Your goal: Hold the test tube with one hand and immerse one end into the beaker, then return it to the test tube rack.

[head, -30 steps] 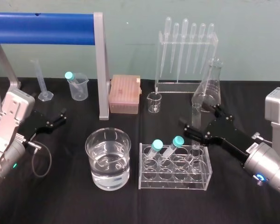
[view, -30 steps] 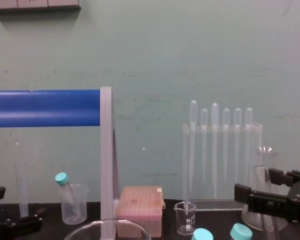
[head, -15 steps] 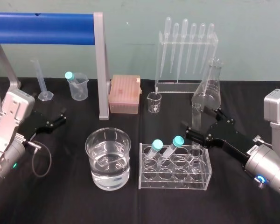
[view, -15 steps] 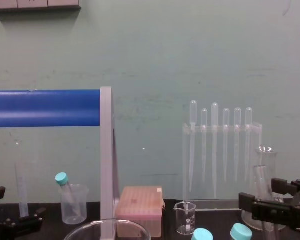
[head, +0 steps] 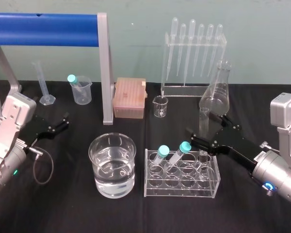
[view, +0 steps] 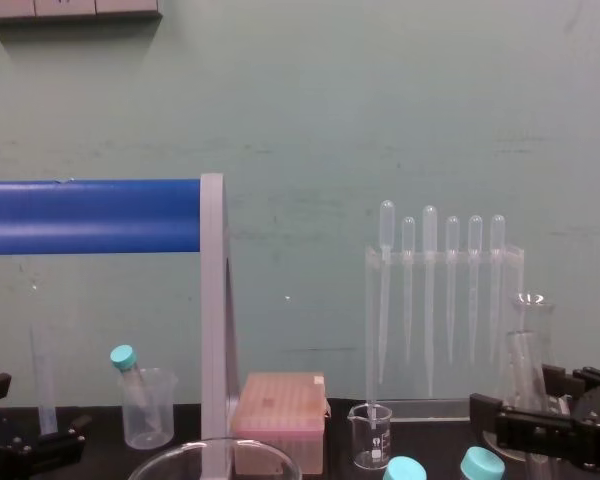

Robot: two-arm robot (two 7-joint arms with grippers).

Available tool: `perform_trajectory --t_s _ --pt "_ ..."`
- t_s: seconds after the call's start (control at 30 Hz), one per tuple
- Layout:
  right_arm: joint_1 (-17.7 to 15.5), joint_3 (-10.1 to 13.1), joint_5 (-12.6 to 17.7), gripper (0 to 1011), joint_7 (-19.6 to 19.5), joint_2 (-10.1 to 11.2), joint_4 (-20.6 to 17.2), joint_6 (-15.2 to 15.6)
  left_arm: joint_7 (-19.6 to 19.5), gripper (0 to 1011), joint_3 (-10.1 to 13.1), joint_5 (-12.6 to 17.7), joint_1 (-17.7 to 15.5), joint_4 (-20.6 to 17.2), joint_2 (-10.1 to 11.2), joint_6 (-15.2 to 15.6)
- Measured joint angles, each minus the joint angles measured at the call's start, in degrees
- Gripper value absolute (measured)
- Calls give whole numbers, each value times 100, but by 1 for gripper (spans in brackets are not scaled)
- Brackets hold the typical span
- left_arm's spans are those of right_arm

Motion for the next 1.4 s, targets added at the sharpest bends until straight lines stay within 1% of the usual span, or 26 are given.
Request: perform_trajectory --t_s 0.83,0.97,1.03,1.07,1.1,1.13,1.17,1.23,1.27,1.3,1.33,1.4 --pt "-1 -3 6 997 -3 6 -6 -13 0 1000 0 0 0 0 0 0" --pt "-1 -3 8 899 -4 7 -8 -13 0 1000 0 0 0 0 0 0" --pt "-1 -3 9 885 -4 7 -8 -13 0 1000 0 0 0 0 0 0" --pt "0 -3 9 852 -4 7 -8 -13 0 1000 0 0 0 0 0 0" --pt "-1 -3 9 798 -5 7 -8 -13 0 1000 0 0 0 0 0 0" --pt "-1 -3 9 788 -5 7 -8 -13 0 1000 0 0 0 0 0 0" --pt "-1 -3 10 742 -5 7 -9 -13 0 1000 0 0 0 0 0 0" --pt "-1 -3 10 724 -5 7 -8 -13 0 1000 0 0 0 0 0 0" --pt "-1 -3 10 664 -5 7 -9 -13 0 1000 0 0 0 0 0 0" --pt "-1 -3 10 651 -5 7 -9 -13 0 1000 0 0 0 0 0 0" --pt "0 -3 10 594 -5 7 -8 -13 0 1000 0 0 0 0 0 0" --pt "0 -3 10 526 -5 7 -9 -13 0 1000 0 0 0 0 0 0"
